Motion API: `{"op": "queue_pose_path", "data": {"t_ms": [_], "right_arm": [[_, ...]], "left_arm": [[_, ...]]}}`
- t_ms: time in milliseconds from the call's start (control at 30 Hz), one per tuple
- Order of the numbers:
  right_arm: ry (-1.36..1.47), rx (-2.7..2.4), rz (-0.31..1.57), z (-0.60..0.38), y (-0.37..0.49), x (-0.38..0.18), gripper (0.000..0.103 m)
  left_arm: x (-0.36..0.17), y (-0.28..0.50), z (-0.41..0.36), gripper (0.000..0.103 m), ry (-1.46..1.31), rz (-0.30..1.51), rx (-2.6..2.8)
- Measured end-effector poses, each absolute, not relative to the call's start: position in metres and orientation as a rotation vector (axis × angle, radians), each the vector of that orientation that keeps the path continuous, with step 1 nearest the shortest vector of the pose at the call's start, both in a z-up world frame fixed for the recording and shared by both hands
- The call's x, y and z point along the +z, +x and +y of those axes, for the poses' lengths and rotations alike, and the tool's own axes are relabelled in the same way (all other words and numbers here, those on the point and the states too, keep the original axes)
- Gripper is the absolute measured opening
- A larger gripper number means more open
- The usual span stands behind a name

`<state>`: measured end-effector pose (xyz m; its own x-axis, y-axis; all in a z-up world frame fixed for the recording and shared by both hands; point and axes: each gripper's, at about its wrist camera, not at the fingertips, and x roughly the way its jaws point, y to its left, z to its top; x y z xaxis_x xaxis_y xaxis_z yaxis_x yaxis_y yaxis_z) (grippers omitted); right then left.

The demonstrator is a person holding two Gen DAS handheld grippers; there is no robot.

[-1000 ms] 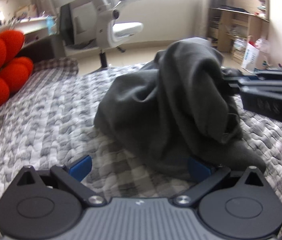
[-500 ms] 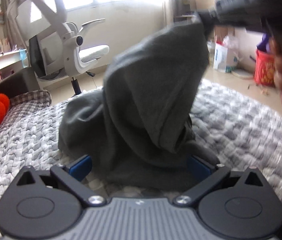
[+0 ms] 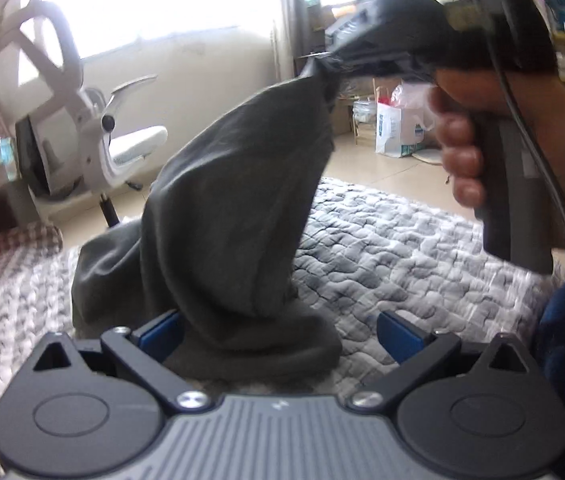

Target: Fold clothes

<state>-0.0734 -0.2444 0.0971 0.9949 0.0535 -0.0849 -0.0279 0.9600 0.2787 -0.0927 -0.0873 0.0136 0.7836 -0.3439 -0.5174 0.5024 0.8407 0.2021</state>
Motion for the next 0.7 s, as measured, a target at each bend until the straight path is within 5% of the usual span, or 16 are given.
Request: {"op": "queue_pose_path", "data": {"t_ms": [233,333,367,467,700], "right_arm": [[0.281,0.052,0.115,-0.247,-0.071,0.097,0.011],[0.281,0.038,0.134,-0.248,-0.070,0.095,0.011],[0.286,0.037,0.136,-0.249,-0.070,0.095,0.011],[0.295,0.037,0.134,-0.251,-0.072,0.096,0.011],[0.251,0.061,0.081,-0.245,-0.082,0.100,0.011]], "left_arm": [[-0.001,-0.080,-0.090,0.096,0.371,0.544,-0.397],[0.000,-0.076,-0.083,0.061,0.358,0.528,-0.380],[0.002,-0.072,-0.078,0.039,0.329,0.541,-0.384],[0.013,-0.063,-0.060,0.013,0.239,0.555,-0.390],[0.052,-0.056,-0.010,0.007,0.168,0.442,-0.213]]}}
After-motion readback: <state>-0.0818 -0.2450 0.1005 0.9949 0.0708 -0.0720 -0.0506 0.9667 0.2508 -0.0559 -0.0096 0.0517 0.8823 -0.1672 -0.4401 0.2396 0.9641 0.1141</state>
